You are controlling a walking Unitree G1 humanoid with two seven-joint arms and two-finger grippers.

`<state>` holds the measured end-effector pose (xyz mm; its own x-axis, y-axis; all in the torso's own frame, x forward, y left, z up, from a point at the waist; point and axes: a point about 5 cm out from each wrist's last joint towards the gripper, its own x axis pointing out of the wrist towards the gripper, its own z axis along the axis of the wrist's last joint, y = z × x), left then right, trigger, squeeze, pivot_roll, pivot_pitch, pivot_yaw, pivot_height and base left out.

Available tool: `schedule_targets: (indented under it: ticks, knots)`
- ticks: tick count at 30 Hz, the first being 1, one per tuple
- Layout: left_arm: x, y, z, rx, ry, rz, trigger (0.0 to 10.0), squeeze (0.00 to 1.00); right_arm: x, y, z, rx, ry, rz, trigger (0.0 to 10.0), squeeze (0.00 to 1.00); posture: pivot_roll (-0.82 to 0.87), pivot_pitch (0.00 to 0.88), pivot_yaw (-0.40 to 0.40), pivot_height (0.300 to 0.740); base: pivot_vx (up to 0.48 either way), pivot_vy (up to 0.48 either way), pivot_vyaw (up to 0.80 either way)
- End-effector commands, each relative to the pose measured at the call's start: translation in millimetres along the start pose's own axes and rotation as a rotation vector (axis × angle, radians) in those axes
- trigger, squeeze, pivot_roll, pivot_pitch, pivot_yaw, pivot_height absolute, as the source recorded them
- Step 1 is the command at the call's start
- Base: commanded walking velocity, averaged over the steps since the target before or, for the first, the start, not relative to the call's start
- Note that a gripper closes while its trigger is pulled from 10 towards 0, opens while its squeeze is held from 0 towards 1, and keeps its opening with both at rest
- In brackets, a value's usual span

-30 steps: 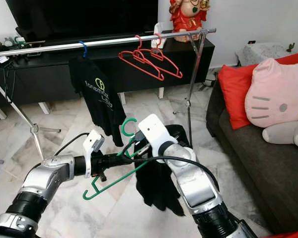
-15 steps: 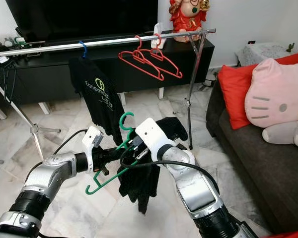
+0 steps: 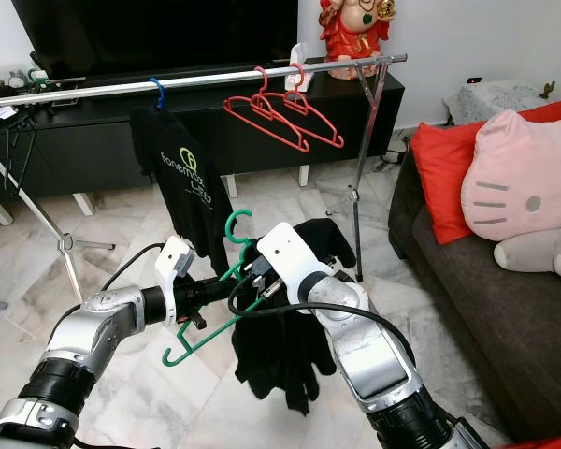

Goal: Hang hanger

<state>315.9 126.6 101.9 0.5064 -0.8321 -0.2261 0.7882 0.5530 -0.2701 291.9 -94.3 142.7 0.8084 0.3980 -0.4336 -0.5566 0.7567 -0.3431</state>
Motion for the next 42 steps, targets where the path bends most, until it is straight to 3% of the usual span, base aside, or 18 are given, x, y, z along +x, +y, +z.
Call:
schedule_targets:
  ticks: [1, 25, 40, 42]
  knots:
    - [-0.8, 1.9, 11, 0.009, -0.062, -0.002, 10.0, 0.0, -0.6, 2.0, -2, -0.013, 0.014, 0.001, 10.0, 1.0, -0.13, 0.0, 0.038, 0.74, 0.0, 0.0, 0.0]
    - [-2.2, 7.5, 12, -0.004, -0.1, 0.035, 10.0, 0.0, -19.1, 1.4, -23, -0.069, 0.098, 0.014, 10.0, 1.0, -0.14, 0.0, 0.039, 0.74, 0.0, 0.0, 0.0]
    - [-4.3, 10.0, 9, -0.005, -0.096, 0.04, 10.0, 0.0, -53.1, -29.0, -59, -0.035, 0.217, -0.12, 10.0, 1.0, -0.15, 0.0, 0.041, 0.74, 0.0, 0.0, 0.0]
    - [-6.1, 10.0, 7, 0.001, -0.073, 0.02, 10.0, 0.0, -58.2, -45.1, -62, -0.028, 0.212, -0.216, 10.0, 1.0, -0.15, 0.0, 0.041, 0.74, 0.0, 0.0, 0.0]
